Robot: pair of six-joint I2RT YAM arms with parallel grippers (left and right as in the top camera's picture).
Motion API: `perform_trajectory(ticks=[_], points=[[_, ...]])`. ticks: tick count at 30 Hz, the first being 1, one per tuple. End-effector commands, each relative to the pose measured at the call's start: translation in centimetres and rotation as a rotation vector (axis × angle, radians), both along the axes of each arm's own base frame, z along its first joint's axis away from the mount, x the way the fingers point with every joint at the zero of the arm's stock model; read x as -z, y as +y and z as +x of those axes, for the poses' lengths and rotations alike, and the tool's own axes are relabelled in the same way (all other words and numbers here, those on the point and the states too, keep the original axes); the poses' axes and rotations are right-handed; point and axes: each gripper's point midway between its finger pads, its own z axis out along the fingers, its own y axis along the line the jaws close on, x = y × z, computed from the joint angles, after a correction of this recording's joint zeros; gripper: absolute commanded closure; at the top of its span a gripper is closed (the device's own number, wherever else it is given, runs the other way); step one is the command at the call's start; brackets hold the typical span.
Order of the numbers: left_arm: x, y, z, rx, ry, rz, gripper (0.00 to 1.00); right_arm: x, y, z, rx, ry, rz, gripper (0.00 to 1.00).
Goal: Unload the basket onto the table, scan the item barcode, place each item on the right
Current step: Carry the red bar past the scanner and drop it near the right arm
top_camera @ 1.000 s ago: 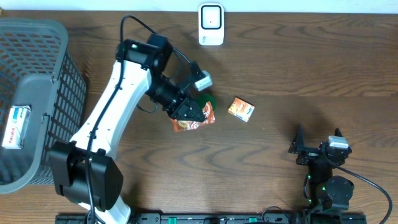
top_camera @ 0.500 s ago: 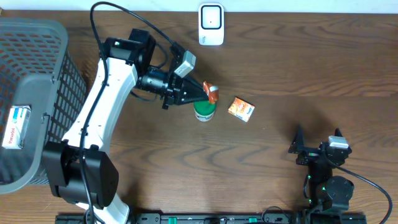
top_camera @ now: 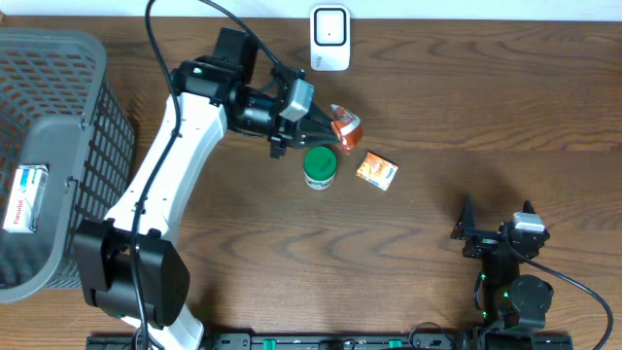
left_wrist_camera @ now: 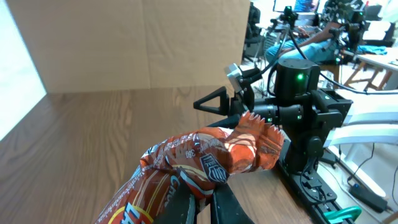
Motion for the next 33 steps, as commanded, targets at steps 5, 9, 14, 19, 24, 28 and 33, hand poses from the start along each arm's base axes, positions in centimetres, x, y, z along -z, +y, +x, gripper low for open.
perform_trajectory(ticks=[5, 9, 14, 19, 24, 28, 33], points=[[-0.9, -1.4, -0.8, 0.054, -0.089, -0.056, 0.23, 0.0, -0.1, 0.0, 0.006, -0.002, 0.01, 0.01], [-0.9, -1.5, -0.7, 0.055, -0.106, -0.061, 0.13, 0.0, -0.1, 0.0, 0.006, -0.002, 0.01, 0.01], [-0.9, -1.4, -0.6, 0.052, -0.111, -0.062, 0.13, 0.0, -0.1, 0.0, 0.006, -0.002, 0.01, 0.01], [-0.9, -1.1, -0.3, 0.038, -0.07, -0.049, 0.13, 0.0, -0.1, 0.0, 0.005, -0.002, 0.01, 0.01], [0.0, -1.1, 0.7, -0.007, -0.027, 0.038, 0.13, 0.0, -0.1, 0.0, 0.006, -0.002, 0.01, 0.01], [0.8, -1.1, 6.3, -0.289, 0.196, 0.251, 0.13, 0.0, -0.1, 0.0, 0.005, -0.002, 0.01, 0.01], [-1.5, 1.5, 12.7, -0.753, 0.302, 0.342, 0.12, 0.0, -0.1, 0.0, 0.006, -0.002, 0.01, 0.01]])
